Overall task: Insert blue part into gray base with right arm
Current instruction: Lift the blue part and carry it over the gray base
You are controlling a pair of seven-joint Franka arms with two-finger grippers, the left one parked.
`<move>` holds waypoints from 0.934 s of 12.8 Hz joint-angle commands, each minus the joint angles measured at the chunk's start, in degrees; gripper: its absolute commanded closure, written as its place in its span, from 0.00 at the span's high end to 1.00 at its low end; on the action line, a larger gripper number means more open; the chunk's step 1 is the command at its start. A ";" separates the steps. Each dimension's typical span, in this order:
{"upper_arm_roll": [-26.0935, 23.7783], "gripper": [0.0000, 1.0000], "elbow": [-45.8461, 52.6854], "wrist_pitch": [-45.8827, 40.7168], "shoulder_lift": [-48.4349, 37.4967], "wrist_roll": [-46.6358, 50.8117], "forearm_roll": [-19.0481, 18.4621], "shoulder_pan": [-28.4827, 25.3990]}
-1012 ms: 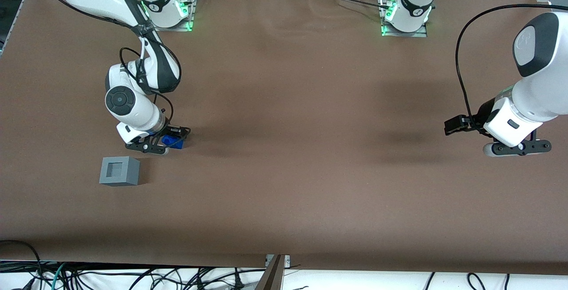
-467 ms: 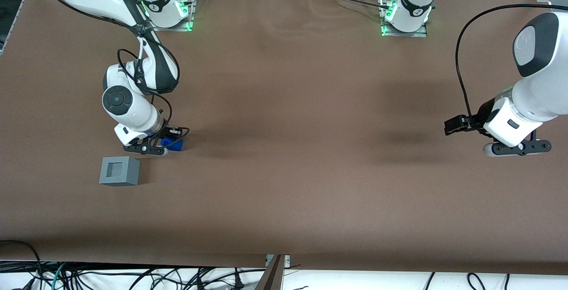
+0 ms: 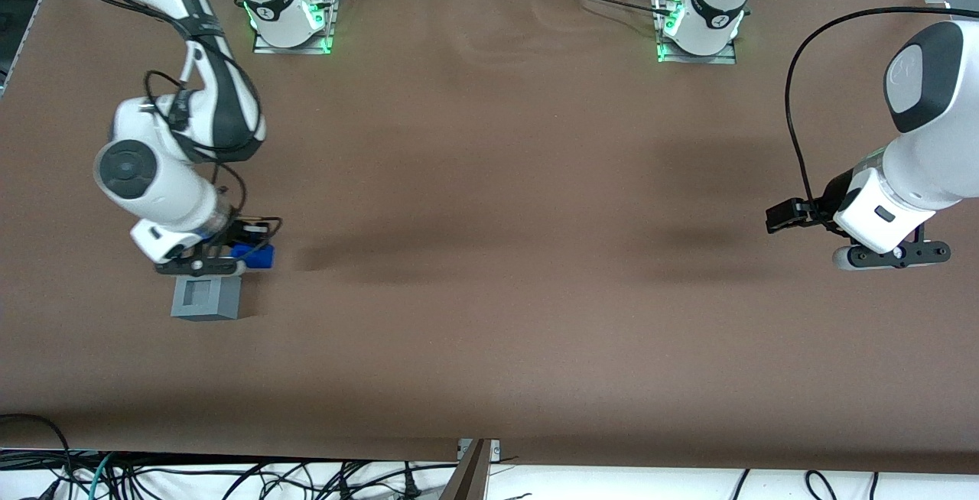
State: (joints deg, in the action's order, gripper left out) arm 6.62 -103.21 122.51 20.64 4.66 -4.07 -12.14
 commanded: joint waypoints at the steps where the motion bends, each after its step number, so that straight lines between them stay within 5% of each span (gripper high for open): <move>1: 3.74 0.13 3.45 -4.73 0.19 -7.36 0.91 0.09; 4: 6.21 0.13 3.55 -4.30 0.62 -12.20 1.78 1.66; 7: 6.21 0.13 4.24 -2.99 2.29 -18.44 7.14 5.10; 12: 6.12 0.13 6.44 0.18 5.72 -19.60 7.15 5.37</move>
State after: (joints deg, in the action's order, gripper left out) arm 12.85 -99.92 122.65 24.12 -13.27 1.93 -6.92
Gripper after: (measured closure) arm 0.493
